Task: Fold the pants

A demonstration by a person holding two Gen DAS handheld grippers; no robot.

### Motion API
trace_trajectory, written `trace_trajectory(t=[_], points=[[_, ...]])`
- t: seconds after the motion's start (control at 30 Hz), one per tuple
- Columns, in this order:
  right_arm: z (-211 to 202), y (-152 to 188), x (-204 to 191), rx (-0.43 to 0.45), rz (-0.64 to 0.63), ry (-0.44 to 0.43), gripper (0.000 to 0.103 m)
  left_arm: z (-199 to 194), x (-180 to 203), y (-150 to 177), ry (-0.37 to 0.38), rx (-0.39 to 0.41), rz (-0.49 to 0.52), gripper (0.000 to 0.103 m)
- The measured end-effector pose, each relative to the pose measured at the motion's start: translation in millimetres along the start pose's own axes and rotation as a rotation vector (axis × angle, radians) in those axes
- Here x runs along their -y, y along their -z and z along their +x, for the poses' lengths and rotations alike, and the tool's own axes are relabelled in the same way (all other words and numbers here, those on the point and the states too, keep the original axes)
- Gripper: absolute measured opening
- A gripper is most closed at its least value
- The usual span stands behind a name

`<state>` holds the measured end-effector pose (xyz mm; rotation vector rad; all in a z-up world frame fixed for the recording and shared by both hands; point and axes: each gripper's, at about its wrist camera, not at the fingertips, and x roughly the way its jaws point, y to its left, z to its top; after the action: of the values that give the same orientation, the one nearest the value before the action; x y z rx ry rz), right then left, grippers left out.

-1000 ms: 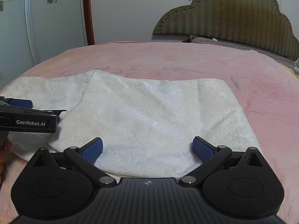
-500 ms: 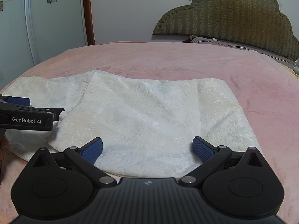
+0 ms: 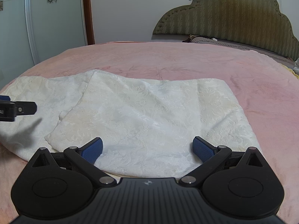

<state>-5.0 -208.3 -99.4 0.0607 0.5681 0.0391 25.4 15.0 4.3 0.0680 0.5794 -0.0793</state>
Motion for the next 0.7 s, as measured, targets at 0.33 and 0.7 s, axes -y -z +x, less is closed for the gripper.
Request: trace_trajectory(t=[0.33, 0.7], points=[[-50, -2, -48, 0.167, -0.139, 0.058, 0.103, -18, -58, -4, -0.124, 0.023, -0.008, 0.102], [-55, -5, -149, 0.265, -0.481, -0.069, 0.103, -28, -125, 1, -0.248, -0.038, -0.099, 0.102]])
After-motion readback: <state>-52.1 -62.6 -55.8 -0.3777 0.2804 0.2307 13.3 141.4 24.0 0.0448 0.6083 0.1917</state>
